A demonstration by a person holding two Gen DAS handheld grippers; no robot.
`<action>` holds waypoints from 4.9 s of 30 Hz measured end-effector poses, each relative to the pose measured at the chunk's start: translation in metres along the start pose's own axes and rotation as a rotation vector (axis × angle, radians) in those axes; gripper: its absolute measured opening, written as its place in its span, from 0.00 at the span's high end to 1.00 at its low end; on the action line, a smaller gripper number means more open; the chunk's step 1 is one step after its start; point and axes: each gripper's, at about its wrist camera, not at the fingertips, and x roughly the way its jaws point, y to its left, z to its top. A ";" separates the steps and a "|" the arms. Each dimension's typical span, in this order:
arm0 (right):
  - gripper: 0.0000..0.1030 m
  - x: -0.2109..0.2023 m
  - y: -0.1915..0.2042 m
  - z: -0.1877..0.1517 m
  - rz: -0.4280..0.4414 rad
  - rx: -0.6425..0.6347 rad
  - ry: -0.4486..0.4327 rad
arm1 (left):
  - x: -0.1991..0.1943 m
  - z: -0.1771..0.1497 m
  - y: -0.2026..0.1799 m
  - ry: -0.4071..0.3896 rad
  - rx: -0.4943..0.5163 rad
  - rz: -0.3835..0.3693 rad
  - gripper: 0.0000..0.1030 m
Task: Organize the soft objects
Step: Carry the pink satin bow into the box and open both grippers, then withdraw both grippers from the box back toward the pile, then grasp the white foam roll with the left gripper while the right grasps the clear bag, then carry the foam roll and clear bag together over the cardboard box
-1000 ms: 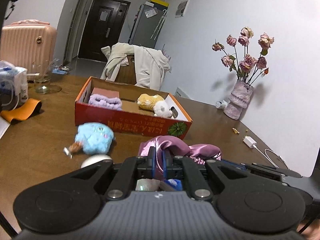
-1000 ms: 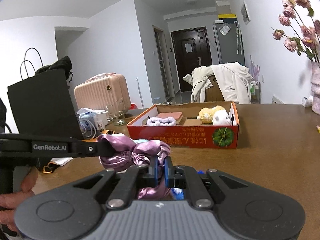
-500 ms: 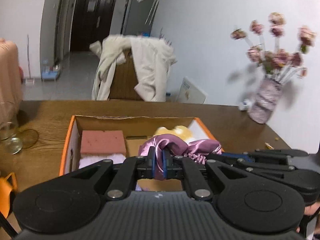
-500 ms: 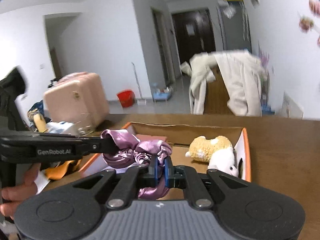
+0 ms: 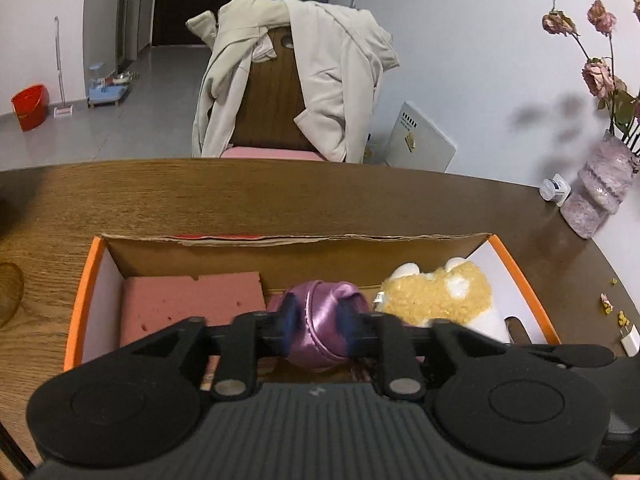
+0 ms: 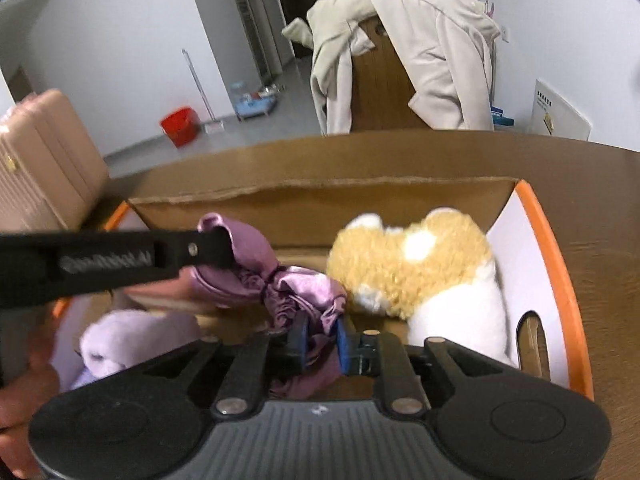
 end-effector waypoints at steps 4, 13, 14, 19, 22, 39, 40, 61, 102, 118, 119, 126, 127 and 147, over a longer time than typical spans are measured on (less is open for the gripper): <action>0.65 -0.021 -0.001 0.000 0.005 -0.006 -0.041 | -0.020 -0.005 0.000 -0.046 0.042 0.017 0.52; 0.59 -0.115 0.001 0.002 -0.021 -0.074 -0.151 | -0.117 -0.006 -0.012 -0.165 0.079 0.056 0.39; 0.58 -0.128 0.000 0.000 -0.022 -0.080 -0.160 | -0.129 -0.007 -0.015 -0.179 0.086 0.060 0.34; 0.43 -0.197 -0.002 -0.027 -0.017 -0.131 -0.229 | -0.201 -0.039 -0.023 -0.250 0.095 0.063 0.19; 0.39 -0.236 -0.001 -0.055 -0.013 -0.170 -0.273 | -0.243 -0.072 -0.030 -0.301 0.127 0.085 0.18; 0.23 -0.347 0.036 -0.297 0.025 -0.261 -0.480 | -0.364 -0.328 -0.063 -0.473 0.120 0.150 0.06; 0.22 -0.349 0.037 -0.312 0.019 -0.250 -0.483 | -0.369 -0.342 -0.062 -0.476 0.097 0.157 0.06; 0.26 -0.286 0.074 -0.345 0.061 -0.316 -0.393 | -0.315 -0.352 -0.053 -0.395 0.175 0.186 0.09; 0.72 -0.237 0.070 -0.295 0.110 -0.206 -0.342 | -0.276 -0.309 -0.031 -0.293 0.084 0.000 0.70; 0.72 -0.341 0.059 -0.363 0.067 -0.175 -0.509 | -0.370 -0.367 -0.079 -0.437 0.114 0.032 0.70; 0.72 -0.344 0.059 -0.366 0.069 -0.175 -0.514 | -0.373 -0.369 -0.081 -0.441 0.116 0.032 0.70; 0.72 -0.356 0.060 -0.378 0.071 -0.173 -0.538 | -0.385 -0.379 -0.089 -0.464 0.131 0.029 0.70; 0.72 -0.357 0.060 -0.378 0.070 -0.174 -0.539 | -0.386 -0.380 -0.089 -0.466 0.131 0.031 0.70; 0.72 -0.344 0.055 -0.341 0.064 -0.182 -0.547 | -0.365 -0.345 -0.083 -0.458 0.129 0.023 0.70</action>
